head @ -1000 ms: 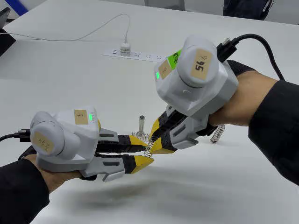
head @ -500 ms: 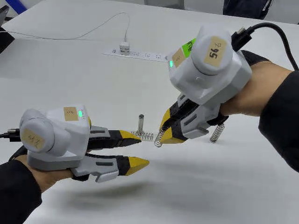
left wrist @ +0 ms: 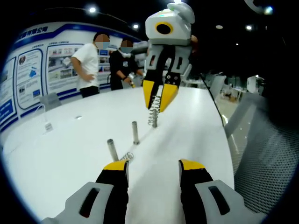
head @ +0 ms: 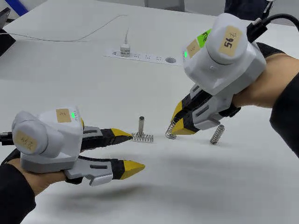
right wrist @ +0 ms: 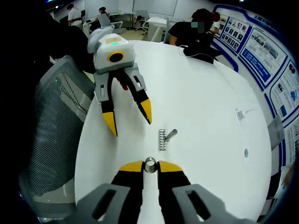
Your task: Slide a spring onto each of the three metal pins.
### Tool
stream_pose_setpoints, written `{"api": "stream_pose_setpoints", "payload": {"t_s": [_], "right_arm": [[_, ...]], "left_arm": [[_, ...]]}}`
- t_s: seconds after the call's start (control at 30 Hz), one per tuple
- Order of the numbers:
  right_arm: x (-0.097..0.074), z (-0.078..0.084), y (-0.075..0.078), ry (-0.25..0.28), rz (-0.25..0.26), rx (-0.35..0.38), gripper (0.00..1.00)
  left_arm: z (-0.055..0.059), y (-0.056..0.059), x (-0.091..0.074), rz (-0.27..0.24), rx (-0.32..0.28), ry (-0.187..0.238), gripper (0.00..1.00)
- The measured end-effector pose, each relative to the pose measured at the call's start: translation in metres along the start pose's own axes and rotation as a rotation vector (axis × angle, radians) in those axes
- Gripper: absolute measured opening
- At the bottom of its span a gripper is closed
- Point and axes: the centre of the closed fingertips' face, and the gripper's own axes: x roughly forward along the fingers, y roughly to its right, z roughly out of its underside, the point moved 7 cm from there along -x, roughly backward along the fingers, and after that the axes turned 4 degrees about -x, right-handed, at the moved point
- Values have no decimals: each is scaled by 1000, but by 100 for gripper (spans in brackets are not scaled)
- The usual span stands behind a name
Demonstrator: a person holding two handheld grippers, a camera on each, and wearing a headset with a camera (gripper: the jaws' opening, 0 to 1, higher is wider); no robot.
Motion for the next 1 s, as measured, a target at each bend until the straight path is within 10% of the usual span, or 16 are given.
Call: {"api": "stream_pose_setpoints", "payload": {"t_s": [1.0], "right_arm": [[2, 18, 41, -70, 55, 51, 12]], "left_arm": [[7, -2, -4, -21, -33, -8, 53]]}}
